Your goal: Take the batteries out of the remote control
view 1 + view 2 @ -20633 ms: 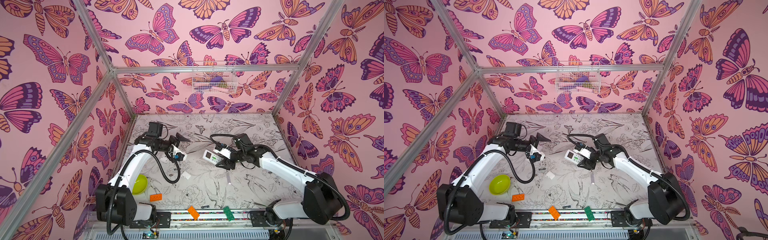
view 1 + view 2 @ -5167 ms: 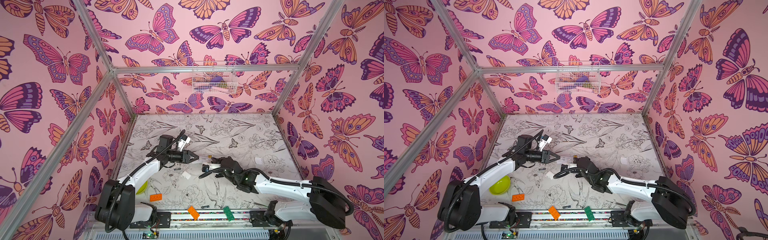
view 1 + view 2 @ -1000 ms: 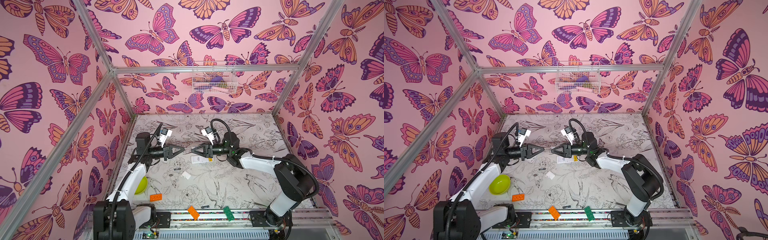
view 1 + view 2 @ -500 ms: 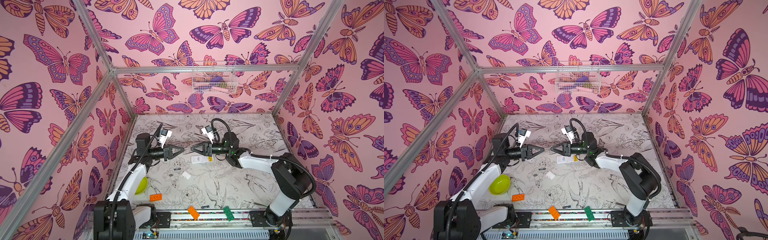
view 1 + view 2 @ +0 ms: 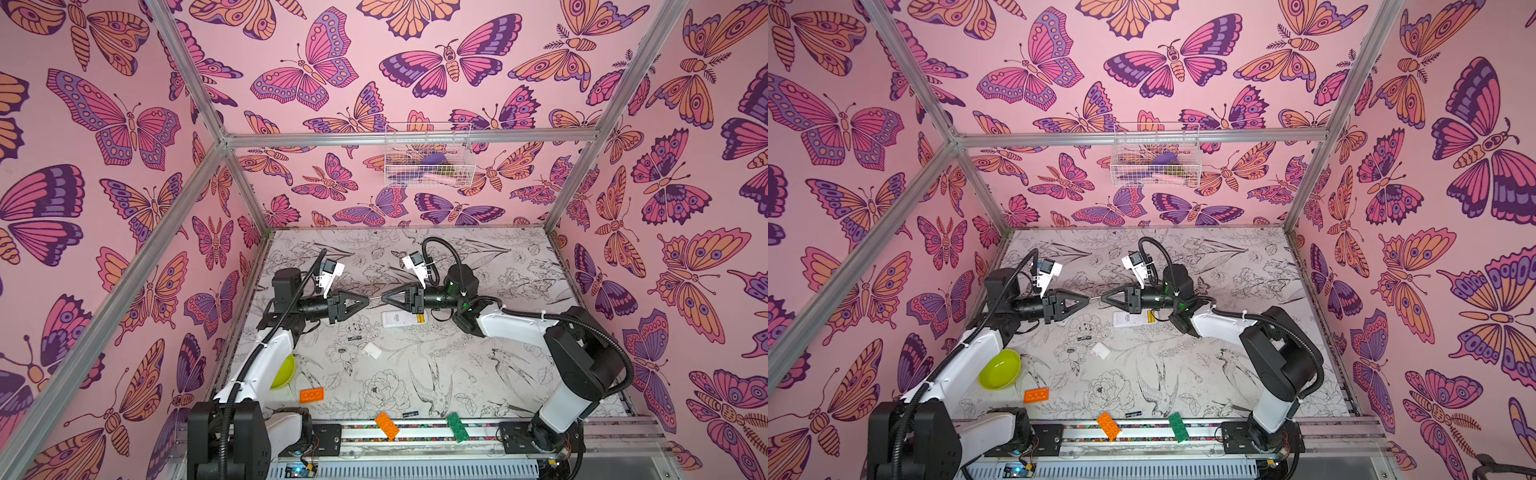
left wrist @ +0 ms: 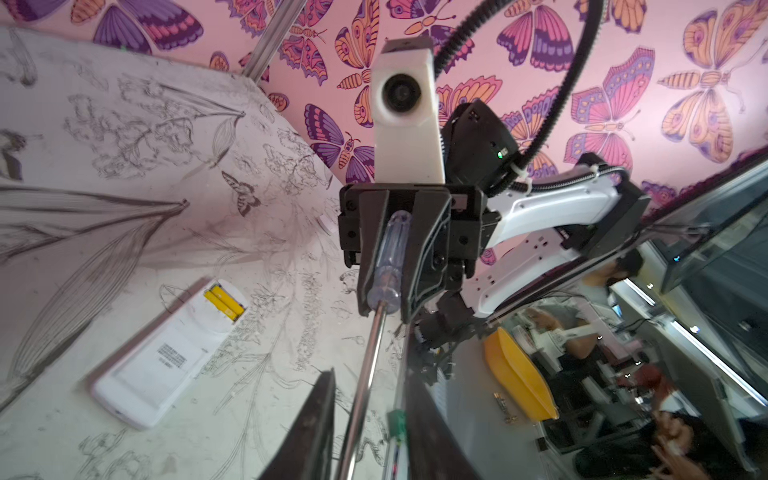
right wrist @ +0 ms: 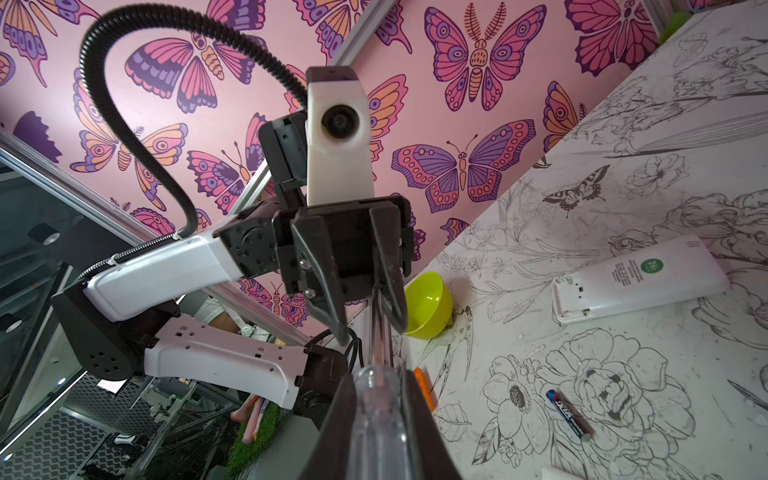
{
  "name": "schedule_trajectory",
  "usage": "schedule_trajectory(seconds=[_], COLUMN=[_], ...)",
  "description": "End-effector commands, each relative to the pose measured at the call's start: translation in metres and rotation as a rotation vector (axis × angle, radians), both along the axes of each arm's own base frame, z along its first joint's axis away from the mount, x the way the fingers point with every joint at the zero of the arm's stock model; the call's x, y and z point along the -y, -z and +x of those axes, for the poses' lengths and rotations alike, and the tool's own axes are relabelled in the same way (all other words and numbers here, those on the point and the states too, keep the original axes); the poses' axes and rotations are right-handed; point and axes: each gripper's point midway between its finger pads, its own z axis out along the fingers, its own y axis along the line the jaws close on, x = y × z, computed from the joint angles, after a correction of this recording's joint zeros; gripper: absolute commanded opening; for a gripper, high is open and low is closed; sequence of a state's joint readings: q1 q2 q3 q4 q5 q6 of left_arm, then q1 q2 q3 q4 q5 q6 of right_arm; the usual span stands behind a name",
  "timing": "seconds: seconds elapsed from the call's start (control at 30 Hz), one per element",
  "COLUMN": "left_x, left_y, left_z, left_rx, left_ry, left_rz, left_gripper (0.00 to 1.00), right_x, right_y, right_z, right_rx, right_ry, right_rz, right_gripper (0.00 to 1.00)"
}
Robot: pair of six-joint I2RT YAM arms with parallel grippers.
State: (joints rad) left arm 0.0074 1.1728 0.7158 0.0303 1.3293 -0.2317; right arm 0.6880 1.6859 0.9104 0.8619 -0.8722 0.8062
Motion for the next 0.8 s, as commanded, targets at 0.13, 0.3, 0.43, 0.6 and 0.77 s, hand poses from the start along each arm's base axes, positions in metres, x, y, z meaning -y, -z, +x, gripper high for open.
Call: schedule_trajectory(seconds=[0.13,0.3,0.43,0.6,0.77], left_x=[-0.021,-0.027,-0.036,-0.041,-0.034], left_y=[-0.022,-0.024,-0.021,-0.017,0.002], left_z=[0.008,0.015,0.031,0.060,0.084], left_rx=[0.138,0.172,0.227,0.221,0.226], left_ry=[-0.100,-0.138,-0.191,-0.222,-0.190], left_rz=[0.048,0.179,0.282,0.348,0.445], left_gripper=[0.58,0.63,0.71,0.80,0.88], right_x=[0.063,0.109,0.140,0.169,0.184], right_y=[0.007,0.017,0.022,0.025,0.043], right_z=[0.012,0.015,0.013,0.013,0.013], right_rx=[0.079,0.107,0.176,0.247,0.312], right_ry=[0.179,0.293,0.381,0.471,0.492], right_rz=[-0.110,-0.228,-0.352,-0.446,-0.565], right_gripper=[0.00,0.00,0.00,0.00,0.00])
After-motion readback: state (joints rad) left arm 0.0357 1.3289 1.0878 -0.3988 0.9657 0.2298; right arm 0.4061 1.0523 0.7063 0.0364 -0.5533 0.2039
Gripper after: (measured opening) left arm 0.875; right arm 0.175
